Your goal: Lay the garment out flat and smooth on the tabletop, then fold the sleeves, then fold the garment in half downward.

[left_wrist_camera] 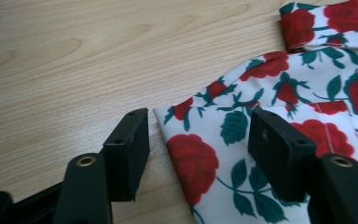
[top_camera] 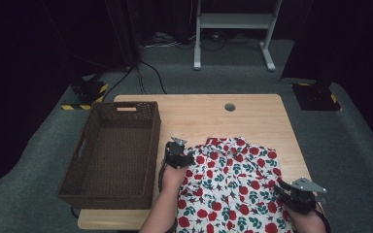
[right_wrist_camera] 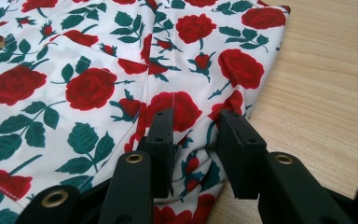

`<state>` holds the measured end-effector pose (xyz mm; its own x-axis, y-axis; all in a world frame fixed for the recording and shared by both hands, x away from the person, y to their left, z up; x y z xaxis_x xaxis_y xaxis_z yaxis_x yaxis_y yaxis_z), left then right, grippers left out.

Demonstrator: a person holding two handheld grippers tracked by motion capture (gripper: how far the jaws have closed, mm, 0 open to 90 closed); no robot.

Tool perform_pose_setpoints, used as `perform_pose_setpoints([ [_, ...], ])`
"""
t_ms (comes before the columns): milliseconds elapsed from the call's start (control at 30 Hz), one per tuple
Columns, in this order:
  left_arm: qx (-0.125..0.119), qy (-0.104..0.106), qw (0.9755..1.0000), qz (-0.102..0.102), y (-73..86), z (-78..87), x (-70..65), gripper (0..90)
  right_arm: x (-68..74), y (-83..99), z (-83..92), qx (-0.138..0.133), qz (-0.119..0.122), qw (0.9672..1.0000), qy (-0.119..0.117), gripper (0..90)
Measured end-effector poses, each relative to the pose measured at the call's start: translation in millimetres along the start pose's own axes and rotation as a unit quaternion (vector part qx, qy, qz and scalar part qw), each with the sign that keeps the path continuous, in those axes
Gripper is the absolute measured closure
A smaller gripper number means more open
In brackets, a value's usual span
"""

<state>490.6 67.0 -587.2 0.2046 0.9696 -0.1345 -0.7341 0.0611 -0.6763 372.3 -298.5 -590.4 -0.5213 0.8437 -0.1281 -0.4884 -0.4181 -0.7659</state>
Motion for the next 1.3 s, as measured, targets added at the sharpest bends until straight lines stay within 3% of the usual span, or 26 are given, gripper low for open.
perform_pose_setpoints([
  [300,0.003,0.009,0.9999,-0.014,1.8,1.9,-2.6,60.5,-0.2,0.0,0.0,0.0,0.0,1.0,-0.001,66.7],
  [367,0.003,0.017,0.9996,-0.021,2.9,2.7,-4.6,74.9,0.0,0.0,0.0,0.0,0.0,1.0,0.0,66.6],
  [467,0.0,0.011,0.9996,-0.028,2.6,2.8,-7.3,83.3,-0.2,-0.1,-0.1,0.0,0.001,1.0,-0.001,66.5],
  [600,-0.012,0.006,0.9996,-0.025,-0.4,4.9,-8.4,84.5,0.9,-0.7,0.2,0.003,-0.006,1.0,-0.006,60.1],
  [700,-0.016,0.01,0.9996,-0.019,-0.3,5.7,-7.7,84.5,4.7,-4.4,2.1,0.001,0.006,1.0,-0.008,59.4],
  [900,-0.015,0.015,0.9997,-0.008,0.6,5.4,-5.6,83.3,5.0,-28.6,8.3,-0.031,0.008,0.9995,-0.005,57.9],
  [1000,-0.018,0.017,0.9997,-0.006,-1.7,5.6,-5.5,83.3,-3.3,-43.2,3.3,-0.05,0.007,0.9987,0.003,56.3],
  [1033,-0.02,0.018,0.9996,-0.008,-3.1,6.1,-6.0,83.4,-7.3,-46.6,-1.3,-0.047,0.012,0.9988,0.008,56.0],
  [1300,-0.025,0.023,0.9994,-0.006,-7.1,6.4,-6.7,83.9,-50.9,-64.7,-46.8,0.0,-0.033,0.9991,0.028,51.3],
])
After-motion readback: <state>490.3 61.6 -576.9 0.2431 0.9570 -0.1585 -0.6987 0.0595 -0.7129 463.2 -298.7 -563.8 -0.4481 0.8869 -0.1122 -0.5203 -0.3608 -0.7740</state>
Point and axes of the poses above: each handheld gripper's, and its own axes: z roughly backward along the jaws, y roughly out of its underside, x roughly to its left, the point moved 8 cm from there along -z, roughly forward along the jaws, and after that the axes turned 7 degrees about z, right-handed, at the moved point
